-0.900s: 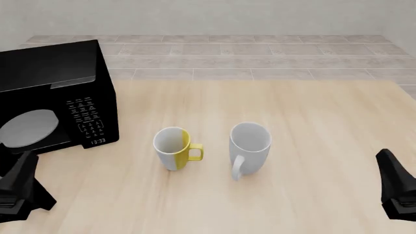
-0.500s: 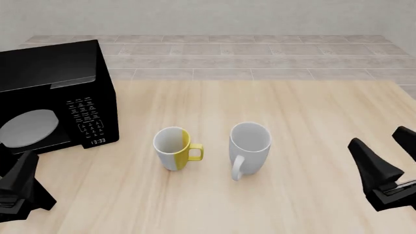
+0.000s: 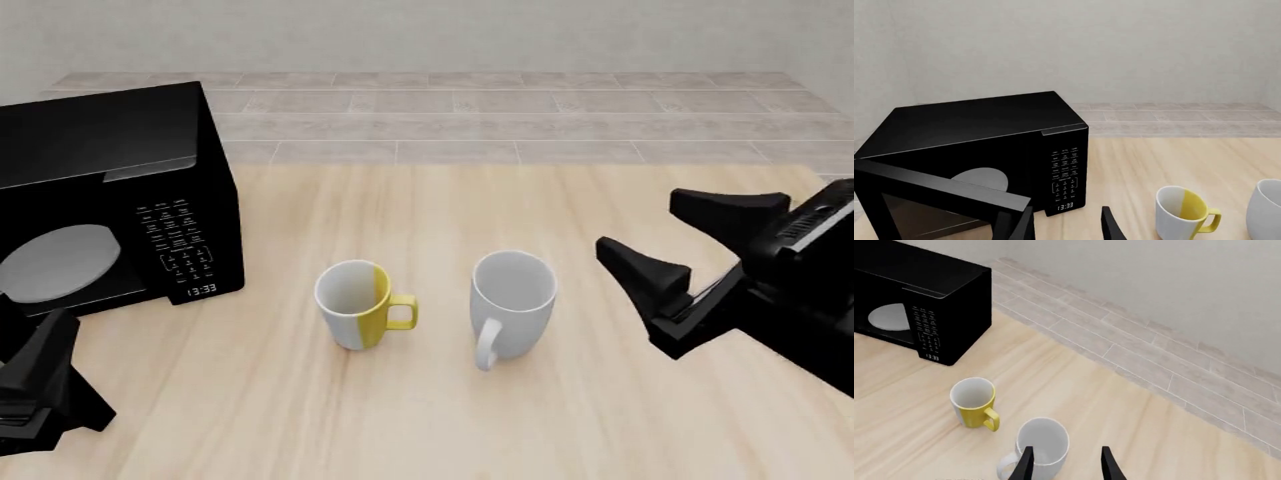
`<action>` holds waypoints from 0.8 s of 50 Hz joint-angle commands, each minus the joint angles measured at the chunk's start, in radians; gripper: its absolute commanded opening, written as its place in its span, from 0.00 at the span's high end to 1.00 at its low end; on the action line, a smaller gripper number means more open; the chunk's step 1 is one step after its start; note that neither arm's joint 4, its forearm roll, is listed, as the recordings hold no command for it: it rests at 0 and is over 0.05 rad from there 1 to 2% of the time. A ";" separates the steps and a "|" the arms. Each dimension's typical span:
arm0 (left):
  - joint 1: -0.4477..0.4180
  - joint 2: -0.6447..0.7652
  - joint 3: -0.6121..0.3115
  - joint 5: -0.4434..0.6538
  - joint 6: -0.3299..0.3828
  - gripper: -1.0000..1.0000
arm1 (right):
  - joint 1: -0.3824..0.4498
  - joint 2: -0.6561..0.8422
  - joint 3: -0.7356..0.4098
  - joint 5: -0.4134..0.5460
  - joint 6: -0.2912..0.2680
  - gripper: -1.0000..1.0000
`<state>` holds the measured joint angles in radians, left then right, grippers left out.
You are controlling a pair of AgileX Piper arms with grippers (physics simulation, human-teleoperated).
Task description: Put the yellow and white mug to the front of the white mug.
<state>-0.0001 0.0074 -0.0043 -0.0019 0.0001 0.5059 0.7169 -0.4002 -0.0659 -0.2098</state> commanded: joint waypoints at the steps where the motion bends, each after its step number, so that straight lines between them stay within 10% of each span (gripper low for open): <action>1: 0.000 0.000 0.000 0.000 0.000 0.00 | 0.093 0.191 -0.192 0.112 -0.045 0.00; 40: 0.000 0.000 0.000 0.000 0.000 0.00 | 0.249 0.620 -0.547 0.402 -0.039 0.00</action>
<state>-0.0001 0.0074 -0.0043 -0.0019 0.0001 0.7161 1.2542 -0.8760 0.2605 -0.2687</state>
